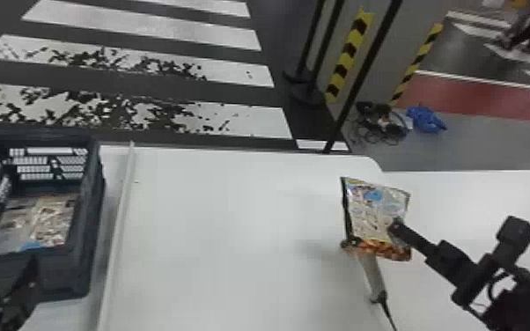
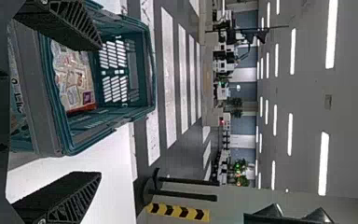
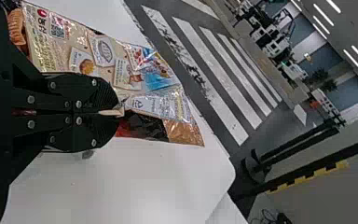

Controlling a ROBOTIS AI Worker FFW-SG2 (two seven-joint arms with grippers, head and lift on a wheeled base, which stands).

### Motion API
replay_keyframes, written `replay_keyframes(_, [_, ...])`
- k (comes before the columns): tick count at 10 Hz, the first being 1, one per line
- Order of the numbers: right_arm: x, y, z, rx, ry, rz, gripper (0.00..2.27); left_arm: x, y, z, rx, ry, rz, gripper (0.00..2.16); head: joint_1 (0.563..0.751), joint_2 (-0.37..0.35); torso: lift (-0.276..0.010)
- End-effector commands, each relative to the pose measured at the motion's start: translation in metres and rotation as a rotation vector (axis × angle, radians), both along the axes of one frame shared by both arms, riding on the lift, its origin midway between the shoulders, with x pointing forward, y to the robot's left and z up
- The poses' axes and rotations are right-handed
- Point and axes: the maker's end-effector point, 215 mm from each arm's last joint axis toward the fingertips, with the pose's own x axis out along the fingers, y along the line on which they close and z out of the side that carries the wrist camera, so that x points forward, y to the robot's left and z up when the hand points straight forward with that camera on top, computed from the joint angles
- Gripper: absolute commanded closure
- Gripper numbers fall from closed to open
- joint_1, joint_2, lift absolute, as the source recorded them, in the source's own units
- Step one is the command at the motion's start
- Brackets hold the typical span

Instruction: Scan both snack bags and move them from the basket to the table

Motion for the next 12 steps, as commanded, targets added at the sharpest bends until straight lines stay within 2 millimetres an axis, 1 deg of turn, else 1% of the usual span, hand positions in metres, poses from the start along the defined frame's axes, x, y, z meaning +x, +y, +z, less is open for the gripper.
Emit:
replay_keyframes(1, [0.007,-0.033,0.004,-0.007,0.005,-0.047,2.25,-0.002,0.000,0.000,0.001,-0.001,-0.001,0.03,0.695,-0.320,-0.098])
replay_keyframes(2, [0.010,-0.050,0.003,-0.021,0.025,-0.076,2.25,-0.003,0.000,0.000,0.001,-0.003,-0.003,0.03,0.695,-0.350,-0.098])
replay_keyframes(3, [0.010,-0.070,-0.005,-0.035,0.061,-0.106,2.25,-0.004,-0.001,0.001,0.001,-0.004,-0.006,0.03,0.695,-0.350,-0.098])
replay_keyframes(4, [0.008,-0.099,-0.010,-0.053,0.076,-0.169,2.25,-0.004,-0.001,0.001,0.002,-0.004,-0.008,0.03,0.695,-0.350,-0.098])
replay_keyframes(5, [0.005,-0.140,-0.009,-0.075,0.066,-0.266,2.25,-0.006,-0.001,0.000,0.003,0.000,-0.009,0.03,0.695,-0.350,-0.098])
replay_keyframes(6, [-0.005,-0.181,-0.018,-0.134,0.100,-0.375,2.25,-0.007,-0.001,0.002,0.005,-0.003,-0.010,0.03,0.695,-0.350,-0.098])
replay_keyframes(7, [-0.014,-0.211,-0.024,-0.218,0.124,-0.448,2.25,-0.007,0.000,0.001,0.006,0.001,-0.011,0.03,0.695,-0.350,-0.098])
replay_keyframes(8, [-0.022,-0.235,-0.034,-0.280,0.154,-0.495,2.25,-0.007,-0.001,0.003,0.005,-0.003,-0.013,0.03,0.695,-0.350,-0.098])
replay_keyframes(10, [-0.038,-0.265,-0.058,-0.343,0.223,-0.557,2.25,-0.006,-0.002,0.008,0.007,-0.011,-0.015,0.03,0.695,-0.350,-0.098])
replay_keyframes(11, [-0.037,-0.267,-0.073,-0.353,0.258,-0.560,2.25,-0.007,-0.002,0.009,0.008,-0.012,-0.015,0.03,0.695,-0.350,-0.098])
replay_keyframes(12, [-0.038,-0.277,-0.079,-0.388,0.269,-0.578,2.25,-0.007,-0.002,0.009,0.007,-0.011,-0.016,0.03,0.695,-0.350,-0.098])
